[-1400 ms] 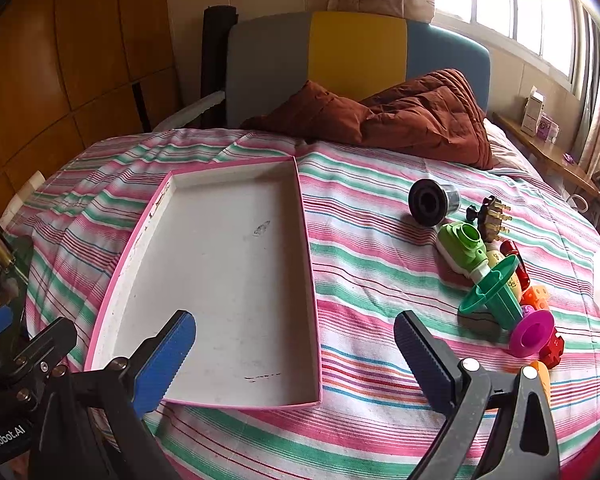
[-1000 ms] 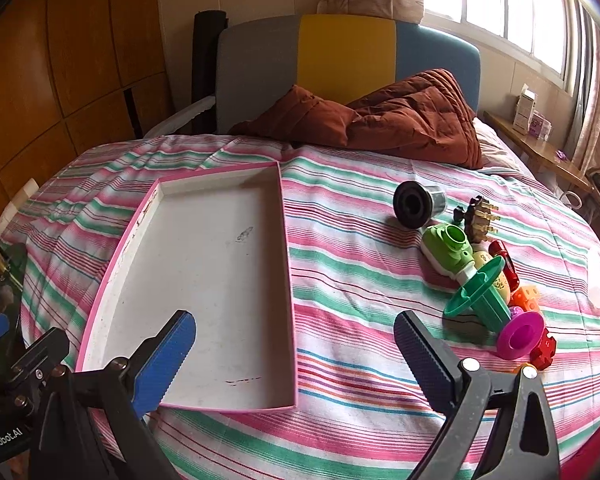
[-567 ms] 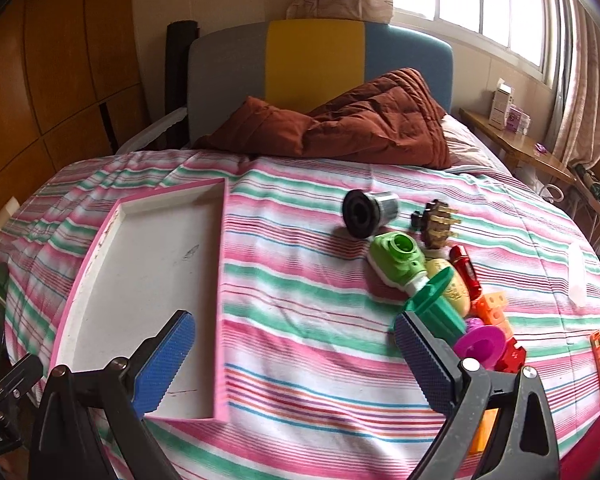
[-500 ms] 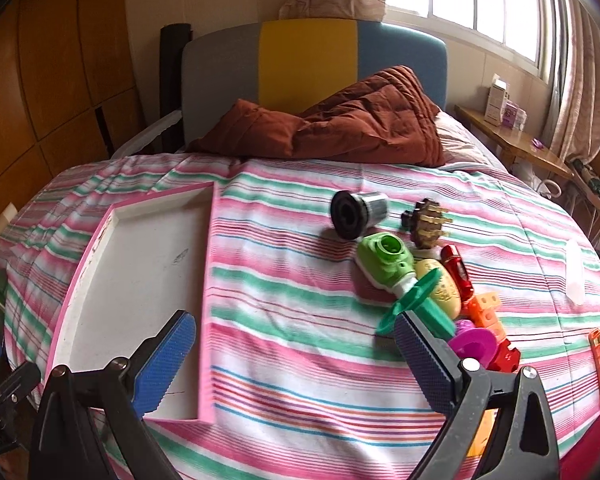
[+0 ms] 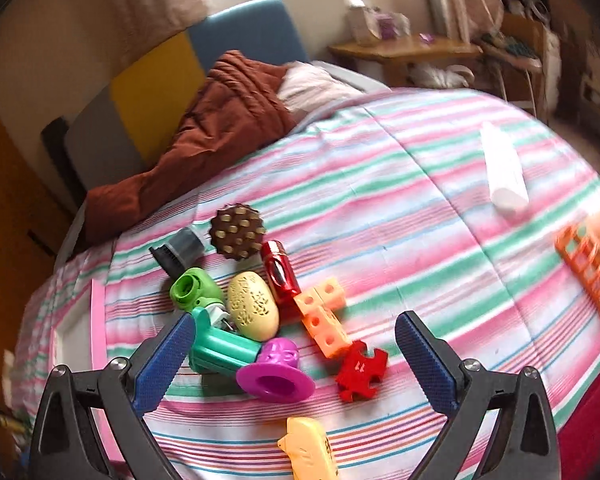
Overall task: Organize rigid objects
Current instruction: 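Grasp the teal spool-shaped piece with the left tool, then carry the teal piece toward the white tray with the left tool while the right tool grasps the yellow piece, then lower the teal piece into the white tray and open the left tool, then carry the yellow piece toward the white tray with the right tool, then lower the yellow piece into the tray beside the teal piece, open right tool, then move both tools back over the toy pile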
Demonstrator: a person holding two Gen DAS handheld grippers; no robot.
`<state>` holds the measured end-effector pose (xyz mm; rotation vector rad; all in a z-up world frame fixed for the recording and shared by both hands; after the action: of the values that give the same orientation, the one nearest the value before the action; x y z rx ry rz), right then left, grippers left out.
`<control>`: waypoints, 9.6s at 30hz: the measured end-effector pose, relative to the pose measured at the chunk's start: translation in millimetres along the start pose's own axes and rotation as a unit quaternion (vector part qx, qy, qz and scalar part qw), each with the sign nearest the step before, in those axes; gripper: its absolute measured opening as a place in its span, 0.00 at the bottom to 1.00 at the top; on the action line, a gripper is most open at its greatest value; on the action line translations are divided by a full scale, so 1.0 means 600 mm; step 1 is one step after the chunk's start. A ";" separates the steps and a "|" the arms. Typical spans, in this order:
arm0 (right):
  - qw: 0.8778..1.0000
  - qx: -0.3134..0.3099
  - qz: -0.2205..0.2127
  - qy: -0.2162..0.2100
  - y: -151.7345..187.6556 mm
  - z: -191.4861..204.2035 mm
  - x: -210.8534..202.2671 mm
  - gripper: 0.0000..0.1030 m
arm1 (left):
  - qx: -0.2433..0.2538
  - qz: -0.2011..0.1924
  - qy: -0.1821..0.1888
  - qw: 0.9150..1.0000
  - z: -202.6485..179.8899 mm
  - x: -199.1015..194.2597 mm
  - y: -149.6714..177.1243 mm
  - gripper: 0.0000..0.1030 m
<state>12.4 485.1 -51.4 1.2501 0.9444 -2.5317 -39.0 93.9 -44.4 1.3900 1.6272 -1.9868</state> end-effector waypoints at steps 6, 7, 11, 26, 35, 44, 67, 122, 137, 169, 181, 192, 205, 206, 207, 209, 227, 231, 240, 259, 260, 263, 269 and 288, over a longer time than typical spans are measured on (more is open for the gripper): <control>0.994 0.078 0.013 -0.071 -0.008 -0.019 0.000 0.99 | 0.071 0.011 0.034 0.997 -0.084 0.041 -0.040 0.99; 0.994 0.082 0.015 -0.074 -0.009 -0.019 0.001 0.99 | 0.083 0.013 0.043 0.996 -0.099 0.050 -0.046 0.98; 0.991 0.100 0.018 -0.088 -0.011 -0.025 0.001 0.99 | 0.118 0.034 0.085 0.989 -0.163 0.095 -0.072 0.72; 0.990 0.096 0.033 -0.103 -0.009 -0.019 0.011 0.99 | 0.172 0.060 0.147 0.972 -0.340 0.239 -0.160 0.38; 0.992 0.078 0.037 -0.092 -0.004 -0.011 0.018 0.99 | 0.173 0.039 0.176 0.968 -0.354 0.232 -0.161 0.15; 0.991 0.070 0.064 -0.096 0.004 -0.005 0.031 0.99 | 0.133 0.018 0.167 0.977 -0.263 0.147 -0.128 0.15; 0.982 -0.055 0.171 0.062 0.099 0.010 0.033 0.86 | -0.004 -0.016 0.097 0.995 -0.008 0.026 -0.030 0.15; 0.958 -0.229 0.157 0.070 0.193 0.075 0.089 0.28 | -0.108 0.038 -0.018 0.993 0.252 0.219 -0.176 0.29; 0.954 -0.255 0.139 0.079 0.201 0.082 0.089 0.27 | -0.060 0.007 -0.054 0.997 0.145 0.085 -0.035 0.46; 0.957 -0.249 0.147 0.029 0.246 0.138 0.081 0.26 | -0.043 0.003 -0.076 0.996 0.104 0.030 0.029 0.54; 0.958 -0.243 0.151 0.026 0.254 0.155 0.086 0.26 | -0.052 0.004 -0.074 0.996 0.112 0.026 0.038 0.54; 0.959 -0.245 0.136 -0.036 0.249 0.240 0.052 0.26 | -0.057 0.011 -0.077 0.995 0.119 0.031 0.046 0.55; 0.933 -0.302 0.170 -0.096 0.320 0.357 0.059 0.26 | -0.069 0.014 -0.083 0.994 0.142 0.032 0.053 0.55; 0.931 -0.304 0.175 -0.098 0.326 0.366 0.063 0.26 | -0.070 0.014 -0.084 0.994 0.144 0.032 0.053 0.55; 0.929 -0.307 0.181 -0.101 0.330 0.373 0.071 0.26 | -0.072 0.014 -0.084 0.994 0.146 0.032 0.054 0.55; 0.925 -0.311 0.192 -0.106 0.340 0.389 0.082 0.26 | -0.076 0.015 -0.085 0.993 0.151 0.032 0.055 0.55; 0.904 -0.335 0.239 -0.119 0.411 0.555 0.180 0.26 | -0.109 0.024 -0.102 0.988 0.200 0.031 0.076 0.55; 0.903 -0.333 0.245 -0.117 0.420 0.571 0.197 0.26 | -0.114 0.027 -0.108 0.987 0.208 0.030 0.081 0.55; 0.904 -0.319 0.251 -0.137 0.420 0.575 0.193 0.27 | -0.115 0.025 -0.112 0.987 0.210 0.024 0.085 0.55; 0.940 -0.298 0.119 -0.118 0.285 0.438 0.085 0.28 | -0.077 0.021 -0.103 0.991 0.163 0.017 0.065 0.55; 0.943 -0.291 0.113 -0.114 0.271 0.424 0.080 0.28 | -0.074 0.023 -0.101 0.992 0.158 0.019 0.064 0.55; 0.954 -0.267 0.096 -0.097 0.229 0.383 0.072 0.28 | -0.064 0.030 -0.094 0.993 0.143 0.025 0.059 0.55; 0.979 -0.193 0.045 -0.041 0.116 0.268 0.053 0.28 | -0.045 0.022 -0.075 0.996 0.112 0.029 0.038 0.54; 0.997 0.059 0.021 0.044 -0.039 -0.023 0.057 0.32 | 0.061 0.060 0.066 0.994 -0.113 0.126 -0.081 0.55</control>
<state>-9.5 516.5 -72.4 1.4105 0.7882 -2.5513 -76.5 197.8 -66.4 1.6555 1.4553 -1.9920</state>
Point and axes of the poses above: each gripper's, at about its wrist camera, not at the fingertips, and x roughly the way its jaws point, z to its left, y to its underside, the point moved 5 cm from there along x, roughly the way its jaws point, and after that the axes turned 10 degrees about x, right-handed, at the moved point
